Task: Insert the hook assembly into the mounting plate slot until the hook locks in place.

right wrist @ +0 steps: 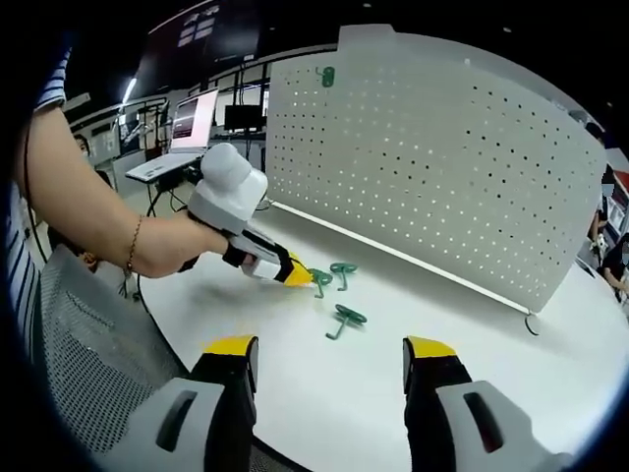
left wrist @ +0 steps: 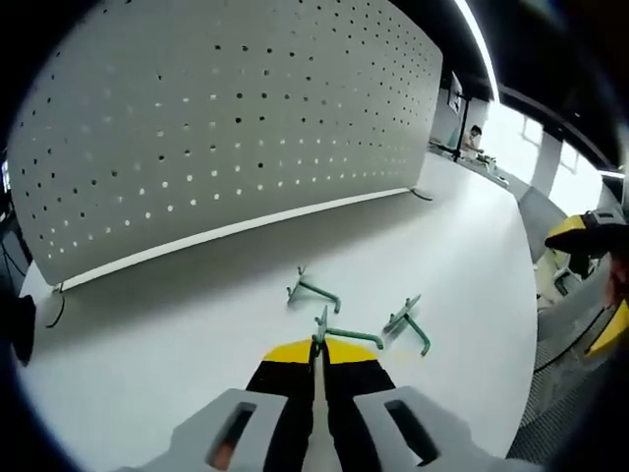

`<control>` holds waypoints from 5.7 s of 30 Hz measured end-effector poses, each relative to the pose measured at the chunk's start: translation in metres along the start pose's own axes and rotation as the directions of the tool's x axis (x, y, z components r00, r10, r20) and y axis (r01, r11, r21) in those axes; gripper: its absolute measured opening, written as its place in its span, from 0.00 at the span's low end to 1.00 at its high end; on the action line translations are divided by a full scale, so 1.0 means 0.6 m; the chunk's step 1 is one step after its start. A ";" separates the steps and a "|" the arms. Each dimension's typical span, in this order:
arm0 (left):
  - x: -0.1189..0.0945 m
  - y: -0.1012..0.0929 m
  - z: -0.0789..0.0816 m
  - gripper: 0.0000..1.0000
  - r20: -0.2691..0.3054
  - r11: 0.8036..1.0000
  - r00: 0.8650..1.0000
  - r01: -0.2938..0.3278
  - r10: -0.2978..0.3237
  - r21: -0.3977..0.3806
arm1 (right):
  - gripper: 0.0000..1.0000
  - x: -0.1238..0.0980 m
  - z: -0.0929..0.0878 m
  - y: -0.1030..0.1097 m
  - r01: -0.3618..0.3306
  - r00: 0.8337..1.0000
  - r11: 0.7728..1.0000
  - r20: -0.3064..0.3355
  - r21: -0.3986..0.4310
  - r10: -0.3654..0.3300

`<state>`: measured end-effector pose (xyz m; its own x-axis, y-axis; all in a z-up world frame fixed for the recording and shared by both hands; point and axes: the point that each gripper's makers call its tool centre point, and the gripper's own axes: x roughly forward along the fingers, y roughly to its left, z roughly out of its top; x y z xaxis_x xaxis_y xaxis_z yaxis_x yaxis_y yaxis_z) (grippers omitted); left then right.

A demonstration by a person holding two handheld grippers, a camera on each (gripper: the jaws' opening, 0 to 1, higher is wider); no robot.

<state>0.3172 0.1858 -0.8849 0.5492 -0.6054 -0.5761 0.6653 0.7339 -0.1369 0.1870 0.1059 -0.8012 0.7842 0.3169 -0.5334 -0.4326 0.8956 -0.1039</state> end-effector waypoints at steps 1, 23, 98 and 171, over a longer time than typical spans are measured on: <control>-0.001 -0.001 0.001 0.02 0.000 1.000 1.000 0.002 -0.002 -0.003 | 0.57 0.000 0.000 0.000 -0.001 1.000 1.000 -0.002 0.000 0.001; -0.029 0.016 0.031 0.01 -0.009 1.000 1.000 -0.002 0.002 0.013 | 0.57 0.000 0.005 0.010 -0.025 1.000 1.000 0.012 -0.005 0.025; -0.267 -0.103 0.076 0.01 -0.098 0.919 0.942 0.285 -0.321 -0.273 | 0.04 0.043 0.149 0.151 -0.276 0.940 0.903 0.103 -0.330 0.325; -0.301 -0.048 0.056 0.67 0.091 0.947 0.985 0.168 -0.148 -0.274 | 0.01 0.038 0.215 0.149 -0.299 0.925 0.932 0.177 -0.207 0.336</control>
<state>0.2159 0.2637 -0.7502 0.4883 -0.7329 -0.4737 0.5838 0.6778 -0.4469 0.2240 0.2335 -0.7143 0.6590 0.6495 -0.3793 -0.7292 0.6752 -0.1108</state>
